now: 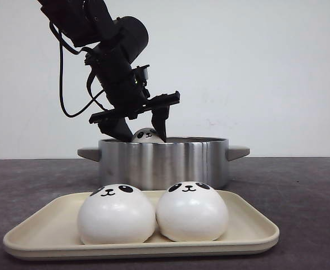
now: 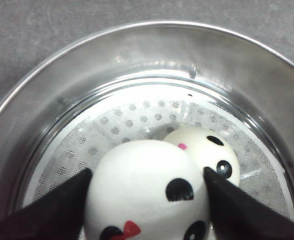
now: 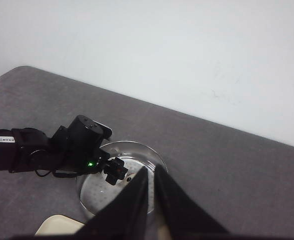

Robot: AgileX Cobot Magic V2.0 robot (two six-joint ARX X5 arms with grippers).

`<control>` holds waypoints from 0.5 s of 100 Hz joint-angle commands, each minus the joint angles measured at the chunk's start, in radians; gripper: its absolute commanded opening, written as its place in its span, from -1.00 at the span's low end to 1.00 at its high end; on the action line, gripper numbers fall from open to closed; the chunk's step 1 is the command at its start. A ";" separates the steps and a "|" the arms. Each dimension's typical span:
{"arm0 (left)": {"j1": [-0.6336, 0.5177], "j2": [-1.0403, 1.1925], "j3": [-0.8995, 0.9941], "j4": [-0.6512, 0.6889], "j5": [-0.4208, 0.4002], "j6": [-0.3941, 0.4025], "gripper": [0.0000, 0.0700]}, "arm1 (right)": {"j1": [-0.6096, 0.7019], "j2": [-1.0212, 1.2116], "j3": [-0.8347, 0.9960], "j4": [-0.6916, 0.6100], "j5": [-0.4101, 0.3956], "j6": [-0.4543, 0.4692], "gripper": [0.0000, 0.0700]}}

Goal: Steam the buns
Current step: 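Carry the bun with the left gripper into the pot and release, then lower the right gripper onto a nearer panda bun and close it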

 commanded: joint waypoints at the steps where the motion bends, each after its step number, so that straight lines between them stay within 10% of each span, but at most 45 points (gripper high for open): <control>1: -0.003 0.024 0.028 0.004 -0.005 0.012 0.48 | 0.012 0.011 0.020 -0.067 0.003 0.011 -0.96; 50: -0.009 -0.036 0.147 -0.175 -0.006 0.015 0.72 | -0.008 0.010 -0.140 -0.070 0.003 0.016 -0.96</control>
